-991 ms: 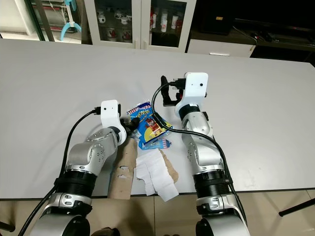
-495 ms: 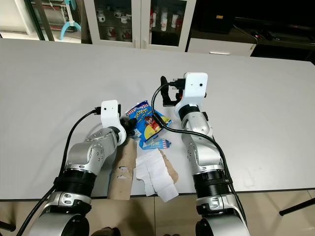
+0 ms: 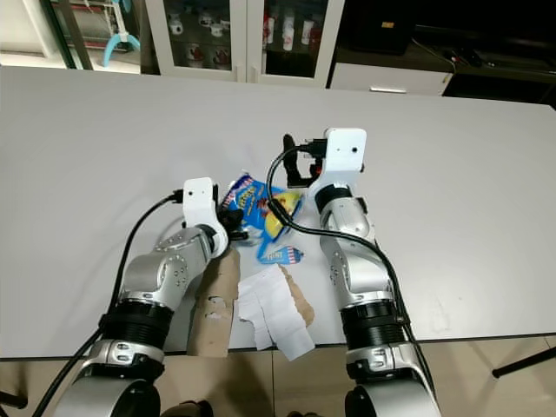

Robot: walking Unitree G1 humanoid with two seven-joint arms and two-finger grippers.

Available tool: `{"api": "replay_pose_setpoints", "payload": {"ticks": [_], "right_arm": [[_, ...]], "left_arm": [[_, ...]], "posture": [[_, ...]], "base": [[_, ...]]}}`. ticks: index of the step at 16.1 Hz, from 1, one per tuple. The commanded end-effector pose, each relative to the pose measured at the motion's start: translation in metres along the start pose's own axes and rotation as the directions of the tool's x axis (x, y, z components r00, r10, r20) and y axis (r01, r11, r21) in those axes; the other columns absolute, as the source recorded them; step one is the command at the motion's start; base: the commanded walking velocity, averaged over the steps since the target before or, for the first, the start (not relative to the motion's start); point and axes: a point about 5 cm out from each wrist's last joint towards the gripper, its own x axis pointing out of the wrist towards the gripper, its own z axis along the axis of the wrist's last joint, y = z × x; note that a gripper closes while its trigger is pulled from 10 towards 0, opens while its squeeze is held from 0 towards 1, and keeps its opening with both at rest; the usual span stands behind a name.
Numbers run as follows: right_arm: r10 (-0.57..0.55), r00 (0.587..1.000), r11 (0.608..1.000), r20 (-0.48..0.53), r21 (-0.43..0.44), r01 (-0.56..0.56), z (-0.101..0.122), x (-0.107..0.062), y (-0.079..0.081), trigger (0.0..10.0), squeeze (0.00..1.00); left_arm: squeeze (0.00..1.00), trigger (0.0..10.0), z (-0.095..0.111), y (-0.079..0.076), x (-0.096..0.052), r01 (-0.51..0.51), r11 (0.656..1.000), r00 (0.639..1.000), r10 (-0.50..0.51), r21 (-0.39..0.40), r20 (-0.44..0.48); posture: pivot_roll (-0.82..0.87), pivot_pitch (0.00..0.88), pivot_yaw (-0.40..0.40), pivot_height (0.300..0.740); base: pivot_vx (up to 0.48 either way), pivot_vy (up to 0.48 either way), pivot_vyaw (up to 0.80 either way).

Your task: Picking trash to rubbish bin

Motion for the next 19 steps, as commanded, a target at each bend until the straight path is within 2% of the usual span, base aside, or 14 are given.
{"api": "replay_pose_setpoints", "payload": {"ticks": [1,2,3,4,6,9,12,17,18,19], "right_arm": [[-0.009,1.0,1.0,0.011,0.001,0.009,0.004,0.001,-0.003,10.0,0.0],[-0.009,1.0,1.0,0.011,0.0,0.009,0.004,0.002,-0.003,10.0,0.0],[-0.007,1.0,1.0,0.012,0.0,0.007,0.004,0.003,-0.003,10.0,0.0],[-0.007,1.0,1.0,0.013,-0.001,0.007,0.005,0.003,-0.003,10.0,0.0],[-0.007,1.0,1.0,0.013,0.001,0.007,0.004,0.003,-0.003,10.0,0.0],[-0.007,1.0,1.0,0.018,0.003,0.007,0.006,0.004,-0.003,10.0,0.0],[-0.009,1.0,1.0,0.018,0.002,0.009,0.005,0.004,-0.004,10.0,0.0],[-0.007,1.0,1.0,0.024,0.002,0.007,0.007,0.005,-0.004,10.0,0.0],[-0.008,1.0,1.0,0.026,0.003,0.008,0.007,0.005,-0.004,10.0,0.0],[-0.01,1.0,1.0,0.026,0.004,0.009,0.007,0.005,-0.005,10.0,0.0]], "left_arm": [[0.0,0.0,-0.006,-0.003,0.001,0.019,1.0,1.0,-0.019,-0.015,-0.009],[0.0,0.0,0.01,-0.004,-0.001,0.036,0.999,0.994,-0.032,-0.039,0.101],[0.0,0.0,0.029,-0.004,-0.005,0.048,0.996,0.971,-0.03,-0.071,0.238],[0.0,0.0,0.041,-0.003,-0.008,0.048,0.995,0.951,-0.018,-0.087,0.308],[0.0,0.0,0.048,-0.002,-0.011,0.05,0.994,0.934,-0.014,-0.093,0.358],[0.0,0.0,0.061,0.0,-0.018,0.053,0.991,0.886,0.01,-0.123,0.464],[0.0,0.0,0.062,0.001,-0.019,0.057,0.988,0.874,0.021,-0.146,0.485],[0.0,0.0,0.081,-0.004,-0.026,0.093,0.983,0.814,0.015,-0.156,0.581],[0.0,2.3,0.085,-0.004,-0.028,0.091,0.986,0.792,0.011,-0.136,0.61],[0.0,10.0,0.087,-0.004,-0.03,0.062,0.992,0.779,0.02,-0.108,0.627]], "posture": [[-0.05,0.071,-0.096,0.74],[-0.04,0.068,-0.099,0.74],[-0.04,0.065,-0.1,0.74],[-0.04,0.063,-0.102,0.74],[-0.04,0.06,-0.102,0.74],[-0.04,0.054,-0.104,0.74],[-0.04,0.053,-0.105,0.74],[-0.04,0.05,-0.107,0.74],[-0.04,0.05,-0.107,0.74],[-0.04,0.048,-0.107,0.74]], "base": [[0.0,0.0,0.0],[0.0,0.0,0.0],[0.0,0.0,0.0],[0.0,0.0,0.0],[0.0,0.0,0.0],[0.0,0.0,0.0],[0.0,0.0,0.0],[0.0,0.0,0.0],[0.0,0.0,0.0],[0.0,0.0,0.0]]}}
